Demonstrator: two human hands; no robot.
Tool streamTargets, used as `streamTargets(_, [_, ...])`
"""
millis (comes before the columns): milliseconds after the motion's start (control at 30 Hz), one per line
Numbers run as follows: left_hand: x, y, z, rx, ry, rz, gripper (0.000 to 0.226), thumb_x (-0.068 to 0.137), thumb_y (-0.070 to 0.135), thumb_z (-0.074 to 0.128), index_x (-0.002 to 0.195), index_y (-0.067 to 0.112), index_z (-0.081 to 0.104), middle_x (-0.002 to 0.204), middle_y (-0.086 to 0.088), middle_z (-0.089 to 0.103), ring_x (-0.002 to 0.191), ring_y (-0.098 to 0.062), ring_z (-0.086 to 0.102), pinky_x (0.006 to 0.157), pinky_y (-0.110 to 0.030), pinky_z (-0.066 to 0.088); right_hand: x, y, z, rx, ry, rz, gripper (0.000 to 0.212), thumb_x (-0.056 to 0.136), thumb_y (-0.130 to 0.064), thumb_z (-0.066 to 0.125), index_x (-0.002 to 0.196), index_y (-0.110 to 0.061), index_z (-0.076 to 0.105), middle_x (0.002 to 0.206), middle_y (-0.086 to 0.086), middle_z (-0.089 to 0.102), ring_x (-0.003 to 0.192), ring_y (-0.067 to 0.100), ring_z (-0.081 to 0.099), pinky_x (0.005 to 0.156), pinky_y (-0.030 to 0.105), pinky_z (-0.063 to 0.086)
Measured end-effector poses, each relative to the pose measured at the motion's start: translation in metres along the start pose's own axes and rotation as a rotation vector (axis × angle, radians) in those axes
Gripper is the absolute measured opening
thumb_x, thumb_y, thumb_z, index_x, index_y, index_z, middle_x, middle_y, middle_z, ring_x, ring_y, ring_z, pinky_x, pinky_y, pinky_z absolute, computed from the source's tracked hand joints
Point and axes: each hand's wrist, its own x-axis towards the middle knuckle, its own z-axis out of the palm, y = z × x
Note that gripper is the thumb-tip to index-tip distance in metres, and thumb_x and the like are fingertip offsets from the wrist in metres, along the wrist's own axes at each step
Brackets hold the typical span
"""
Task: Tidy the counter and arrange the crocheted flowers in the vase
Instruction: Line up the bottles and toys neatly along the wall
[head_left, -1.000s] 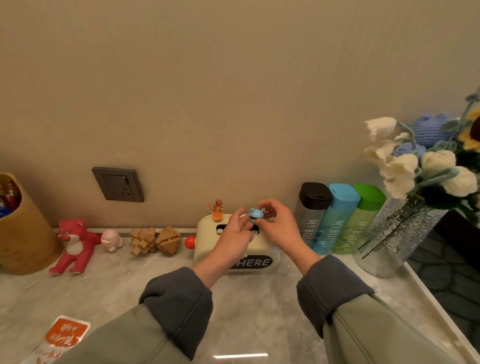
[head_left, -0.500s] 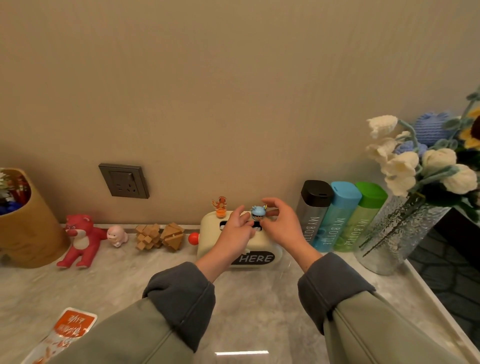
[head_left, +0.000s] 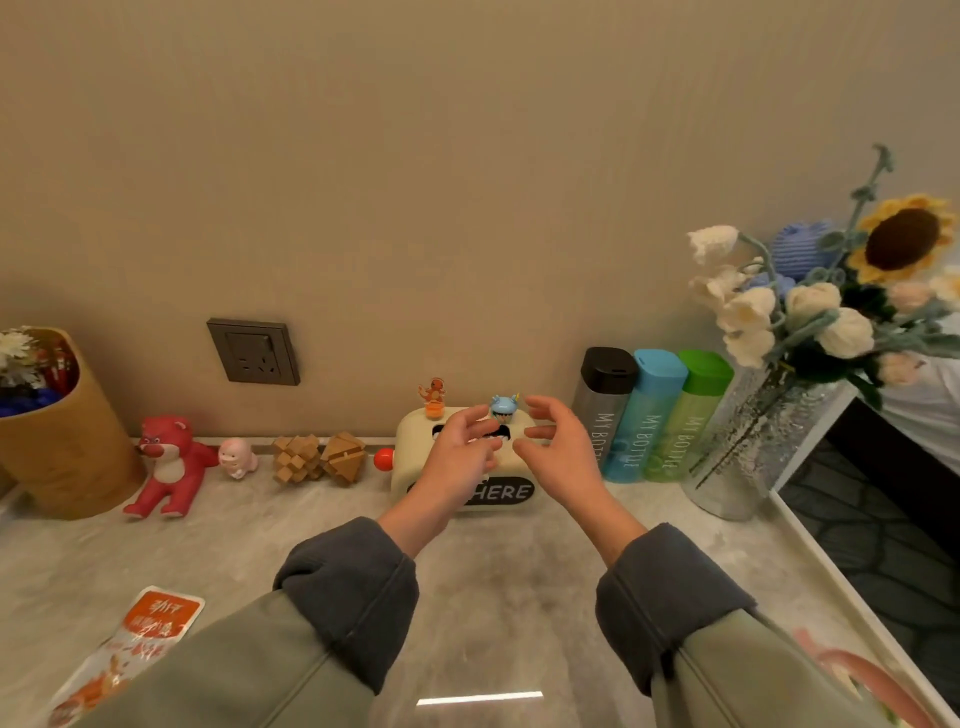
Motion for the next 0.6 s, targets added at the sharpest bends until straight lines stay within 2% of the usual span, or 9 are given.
streamTargets(67, [-0.012, -0.002, 0.001, 0.004, 0.005, 0.022, 0.040, 0.093, -0.004, 0.043, 0.127, 0.016, 0.049, 0.121, -0.001, 0.061, 0.102, -0.012, 0.062, 0.087, -0.028, 0.053, -0.018, -0.005, -0.007, 0.048, 0.024, -0.002, 0.049, 0.081, -0.005, 0.066, 0.125, -0.025, 0.055, 0.122, -0.006, 0.057, 0.096, 0.007, 0.060, 0.078, 0.019, 0.047])
streamTargets(167, [-0.030, -0.006, 0.007, 0.015, 0.007, 0.049, 0.038, 0.092, -0.003, 0.041, 0.123, 0.015, 0.055, 0.114, 0.000, 0.065, 0.100, -0.014, 0.064, 0.087, -0.030, 0.054, -0.045, -0.009, -0.019, 0.109, 0.063, 0.006, 0.043, 0.082, -0.004, 0.064, 0.118, -0.025, 0.057, 0.115, -0.005, 0.061, 0.097, 0.009, 0.062, 0.080, 0.021, 0.051])
streamTargets(333, [-0.061, -0.017, 0.034, 0.013, -0.039, 0.058, 0.034, 0.095, 0.000, 0.039, 0.108, 0.021, 0.062, 0.103, 0.001, 0.069, 0.090, -0.011, 0.068, 0.076, -0.023, 0.056, -0.090, -0.003, -0.052, 0.171, 0.112, 0.023, 0.041, 0.083, -0.005, 0.066, 0.107, -0.037, 0.058, 0.108, -0.010, 0.062, 0.092, 0.001, 0.062, 0.072, 0.010, 0.048])
streamTargets(500, [-0.086, -0.033, 0.081, 0.024, -0.118, 0.017, 0.033, 0.095, 0.000, 0.038, 0.110, 0.018, 0.062, 0.104, -0.002, 0.069, 0.092, -0.015, 0.067, 0.080, -0.028, 0.054, -0.132, 0.024, -0.097, 0.147, 0.187, 0.098, 0.040, 0.084, -0.005, 0.065, 0.117, -0.027, 0.059, 0.112, -0.006, 0.062, 0.093, 0.004, 0.062, 0.071, 0.008, 0.048])
streamTargets(600, [-0.102, -0.046, 0.113, 0.047, -0.159, -0.016, 0.035, 0.093, -0.002, 0.039, 0.107, 0.021, 0.063, 0.102, 0.000, 0.069, 0.089, -0.012, 0.067, 0.077, -0.025, 0.055, -0.157, 0.044, -0.128, 0.099, 0.225, 0.130, 0.038, 0.085, -0.010, 0.067, 0.117, -0.030, 0.058, 0.113, -0.010, 0.062, 0.100, 0.003, 0.061, 0.075, 0.010, 0.048])
